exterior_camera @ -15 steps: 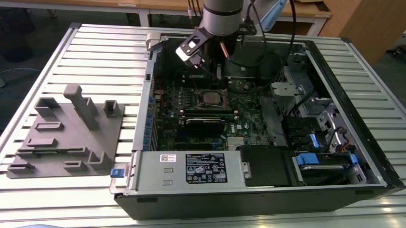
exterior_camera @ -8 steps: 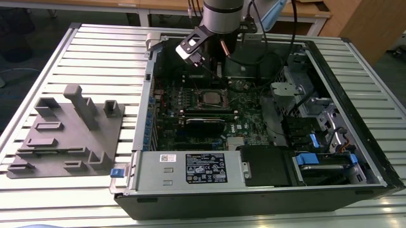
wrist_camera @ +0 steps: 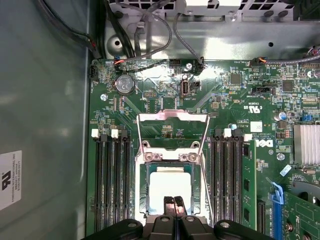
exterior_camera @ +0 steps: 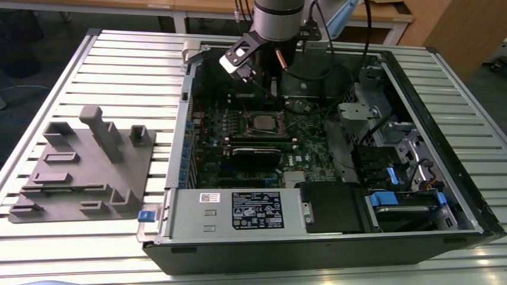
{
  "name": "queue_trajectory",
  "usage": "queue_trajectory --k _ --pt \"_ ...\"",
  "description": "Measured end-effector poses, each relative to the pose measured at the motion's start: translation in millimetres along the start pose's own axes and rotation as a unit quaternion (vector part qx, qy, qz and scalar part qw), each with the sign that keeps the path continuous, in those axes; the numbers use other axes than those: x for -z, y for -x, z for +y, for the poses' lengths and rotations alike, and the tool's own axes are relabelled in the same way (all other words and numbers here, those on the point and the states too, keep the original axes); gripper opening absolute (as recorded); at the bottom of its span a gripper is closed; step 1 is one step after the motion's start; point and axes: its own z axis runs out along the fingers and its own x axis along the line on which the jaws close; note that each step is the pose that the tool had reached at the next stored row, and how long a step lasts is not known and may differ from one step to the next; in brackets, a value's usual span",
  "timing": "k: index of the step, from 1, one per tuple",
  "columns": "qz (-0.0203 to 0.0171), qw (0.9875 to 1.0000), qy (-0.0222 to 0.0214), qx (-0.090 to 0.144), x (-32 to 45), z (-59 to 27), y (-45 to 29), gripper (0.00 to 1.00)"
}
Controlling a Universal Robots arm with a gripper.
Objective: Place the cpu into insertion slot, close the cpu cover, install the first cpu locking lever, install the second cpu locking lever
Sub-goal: 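Close the cpu cover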
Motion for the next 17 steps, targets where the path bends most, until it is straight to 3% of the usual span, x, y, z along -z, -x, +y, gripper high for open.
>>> queue_trajectory --k 17 --pt "0.0001 1.0 0.0 0.0 6.4 0.3 0.0 0.11"
